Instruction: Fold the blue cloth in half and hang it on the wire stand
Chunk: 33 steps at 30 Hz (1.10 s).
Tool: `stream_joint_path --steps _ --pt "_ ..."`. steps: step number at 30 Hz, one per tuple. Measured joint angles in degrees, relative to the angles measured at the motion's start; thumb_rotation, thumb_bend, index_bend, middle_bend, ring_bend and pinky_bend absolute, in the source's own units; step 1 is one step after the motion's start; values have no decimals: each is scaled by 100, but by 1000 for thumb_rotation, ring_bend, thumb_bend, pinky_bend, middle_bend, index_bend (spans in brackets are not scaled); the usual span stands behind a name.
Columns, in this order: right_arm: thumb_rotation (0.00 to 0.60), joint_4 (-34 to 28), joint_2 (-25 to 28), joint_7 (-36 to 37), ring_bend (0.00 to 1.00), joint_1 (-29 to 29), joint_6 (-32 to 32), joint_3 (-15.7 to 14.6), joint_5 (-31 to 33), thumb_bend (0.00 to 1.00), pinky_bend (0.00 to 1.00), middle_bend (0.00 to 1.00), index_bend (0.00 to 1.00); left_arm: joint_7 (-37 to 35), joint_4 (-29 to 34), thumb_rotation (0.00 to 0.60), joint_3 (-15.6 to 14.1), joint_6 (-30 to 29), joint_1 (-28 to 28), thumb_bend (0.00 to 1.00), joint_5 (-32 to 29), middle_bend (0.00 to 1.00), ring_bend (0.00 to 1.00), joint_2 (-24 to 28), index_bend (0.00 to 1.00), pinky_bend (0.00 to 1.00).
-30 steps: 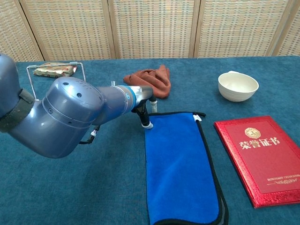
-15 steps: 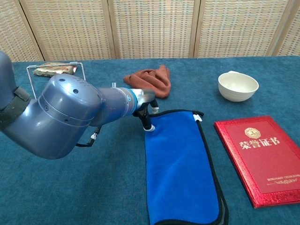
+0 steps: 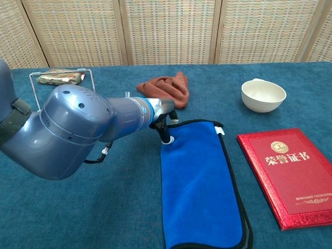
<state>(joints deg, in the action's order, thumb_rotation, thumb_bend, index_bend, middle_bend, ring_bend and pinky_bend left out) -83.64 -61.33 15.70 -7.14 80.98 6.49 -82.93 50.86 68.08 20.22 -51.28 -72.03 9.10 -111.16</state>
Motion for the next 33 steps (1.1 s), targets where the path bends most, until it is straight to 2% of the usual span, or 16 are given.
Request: stream_joint_path --steps 5,14,20,25,33 --pt "600 -13 9 2 0 2 9 -2 -9 0 0 0 5 -103 21 600 -8 -24 30 570 140 1000 1000 5 679 1000" --pt "600 -21 20 17 0 6 11 -8 -13 0 0 0 5 -316 89 600 38 -40 77 573 360 1000 1000 38 809 1000" --pt "600 -5 19 34 0 -3 -27 -7 9 0 0 0 5 -725 191 600 151 -129 155 573 991 1000 1000 175 849 1000" --pt "600 6 7 17 0 -16 -51 1 34 0 0 0 5 -1178 332 600 309 -173 255 579 1538 1000 1000 484 861 1000" --pt "600 4 0 1 0 -25 -81 7 63 0 0 0 6 -1254 737 600 554 -229 273 581 1685 1000 1000 1158 863 1000"
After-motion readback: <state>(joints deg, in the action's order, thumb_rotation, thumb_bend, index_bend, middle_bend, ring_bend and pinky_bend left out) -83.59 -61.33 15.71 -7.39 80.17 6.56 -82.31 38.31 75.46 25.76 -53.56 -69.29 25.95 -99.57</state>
